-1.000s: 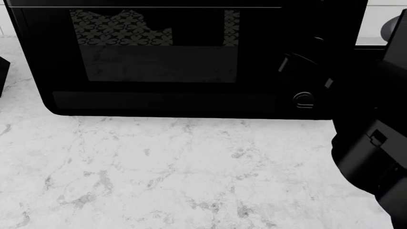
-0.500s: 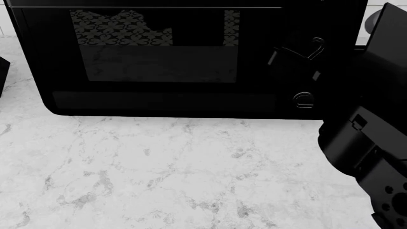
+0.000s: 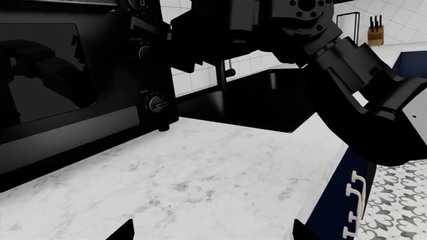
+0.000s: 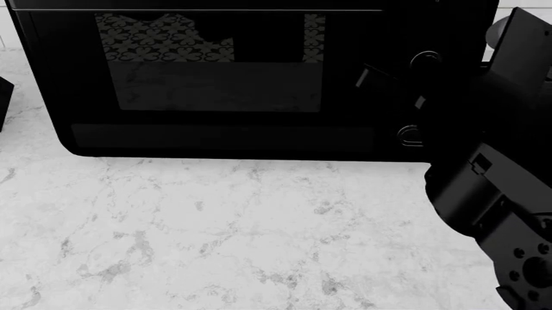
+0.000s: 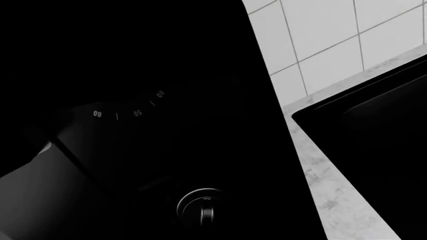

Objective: Decrease the toaster oven temperature.

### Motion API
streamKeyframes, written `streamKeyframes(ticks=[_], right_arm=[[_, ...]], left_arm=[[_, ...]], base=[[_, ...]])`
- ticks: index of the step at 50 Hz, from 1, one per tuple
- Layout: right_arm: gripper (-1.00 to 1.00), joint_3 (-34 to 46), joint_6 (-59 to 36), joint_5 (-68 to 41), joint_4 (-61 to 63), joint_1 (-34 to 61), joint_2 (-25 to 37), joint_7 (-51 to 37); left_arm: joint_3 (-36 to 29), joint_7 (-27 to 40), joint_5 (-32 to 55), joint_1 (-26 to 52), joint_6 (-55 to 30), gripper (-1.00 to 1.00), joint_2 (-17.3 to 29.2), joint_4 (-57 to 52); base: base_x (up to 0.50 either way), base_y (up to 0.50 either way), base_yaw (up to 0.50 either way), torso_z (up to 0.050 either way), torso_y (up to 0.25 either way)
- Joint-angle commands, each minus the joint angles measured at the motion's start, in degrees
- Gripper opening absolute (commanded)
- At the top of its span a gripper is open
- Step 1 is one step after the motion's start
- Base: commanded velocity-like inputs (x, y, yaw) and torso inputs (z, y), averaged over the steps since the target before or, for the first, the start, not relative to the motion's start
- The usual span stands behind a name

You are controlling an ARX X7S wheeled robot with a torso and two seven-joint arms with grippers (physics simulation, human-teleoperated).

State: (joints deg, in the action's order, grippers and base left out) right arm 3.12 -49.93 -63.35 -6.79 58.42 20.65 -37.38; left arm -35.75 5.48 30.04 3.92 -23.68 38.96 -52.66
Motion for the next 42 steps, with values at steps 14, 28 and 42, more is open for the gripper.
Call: streamKeyframes(ticks=[14, 28, 42], right_arm=[[-1.00, 16.88, -13.86, 9.76, 2.09, 6.70, 6.82, -0.19], [-1.00, 29.90, -20.70, 16.29, 1.34, 13.77, 8.70, 1.84], [-1.00, 41.87, -24.71, 22.33, -1.32, 20.61, 9.08, 5.01]], left_arm=[[-0.51, 0.30, -0.12, 0.67, 0.10, 1.00, 0.03, 0.31], [-0.46, 0.30, 0.02, 0.76, 0.67, 1.00, 0.32, 0.60], [-0.38, 0.49, 0.59, 1.24, 0.52, 1.00, 0.57, 0.49]], base=[[0.00, 0.00, 0.00, 0.000, 0.000], [0.00, 0.00, 0.00, 0.000, 0.000], [0.00, 0.00, 0.00, 0.000, 0.000]])
